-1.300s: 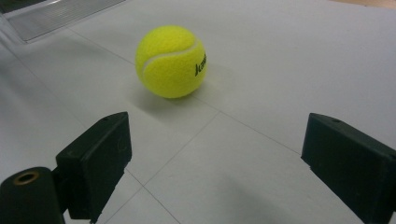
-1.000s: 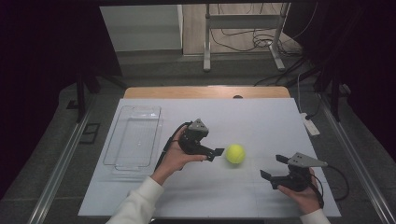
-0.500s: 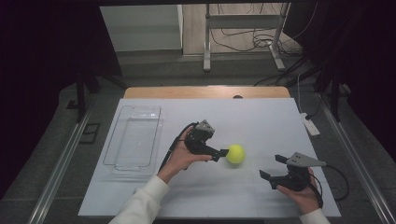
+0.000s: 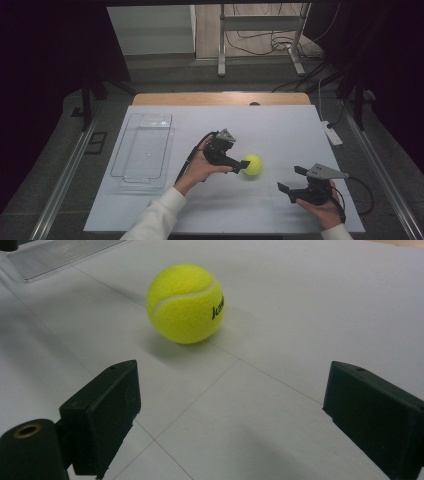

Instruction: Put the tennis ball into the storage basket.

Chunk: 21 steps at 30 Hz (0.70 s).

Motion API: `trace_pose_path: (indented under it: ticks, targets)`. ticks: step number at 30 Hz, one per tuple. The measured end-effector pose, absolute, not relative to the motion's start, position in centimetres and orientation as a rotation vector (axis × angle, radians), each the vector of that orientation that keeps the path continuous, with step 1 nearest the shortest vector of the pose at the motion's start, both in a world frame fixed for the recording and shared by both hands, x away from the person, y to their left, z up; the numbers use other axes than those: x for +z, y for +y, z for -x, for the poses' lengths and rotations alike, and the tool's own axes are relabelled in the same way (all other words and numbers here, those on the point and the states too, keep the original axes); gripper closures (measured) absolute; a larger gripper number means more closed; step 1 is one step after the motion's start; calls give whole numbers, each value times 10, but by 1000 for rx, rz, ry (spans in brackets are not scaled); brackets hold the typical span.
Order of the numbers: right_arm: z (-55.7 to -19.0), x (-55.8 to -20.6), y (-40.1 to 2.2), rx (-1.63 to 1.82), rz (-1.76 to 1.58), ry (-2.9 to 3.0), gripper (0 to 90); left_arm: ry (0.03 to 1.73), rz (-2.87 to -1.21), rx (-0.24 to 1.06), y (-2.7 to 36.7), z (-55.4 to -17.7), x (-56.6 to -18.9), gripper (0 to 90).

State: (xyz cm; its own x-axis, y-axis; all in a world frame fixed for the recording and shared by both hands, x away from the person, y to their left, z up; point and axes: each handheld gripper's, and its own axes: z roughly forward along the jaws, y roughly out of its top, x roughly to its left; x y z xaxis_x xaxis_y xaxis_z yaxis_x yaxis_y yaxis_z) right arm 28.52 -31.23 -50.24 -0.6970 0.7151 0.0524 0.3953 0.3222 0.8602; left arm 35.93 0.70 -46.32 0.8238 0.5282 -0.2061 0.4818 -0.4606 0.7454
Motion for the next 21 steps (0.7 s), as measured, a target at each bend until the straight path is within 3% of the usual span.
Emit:
trace_pose_path:
  ticks: [21]
  targets:
    - [-285, -503, -312, 1322, -991, 2259, 83, 739, -2183, 40, -13, -368, -473, 62]
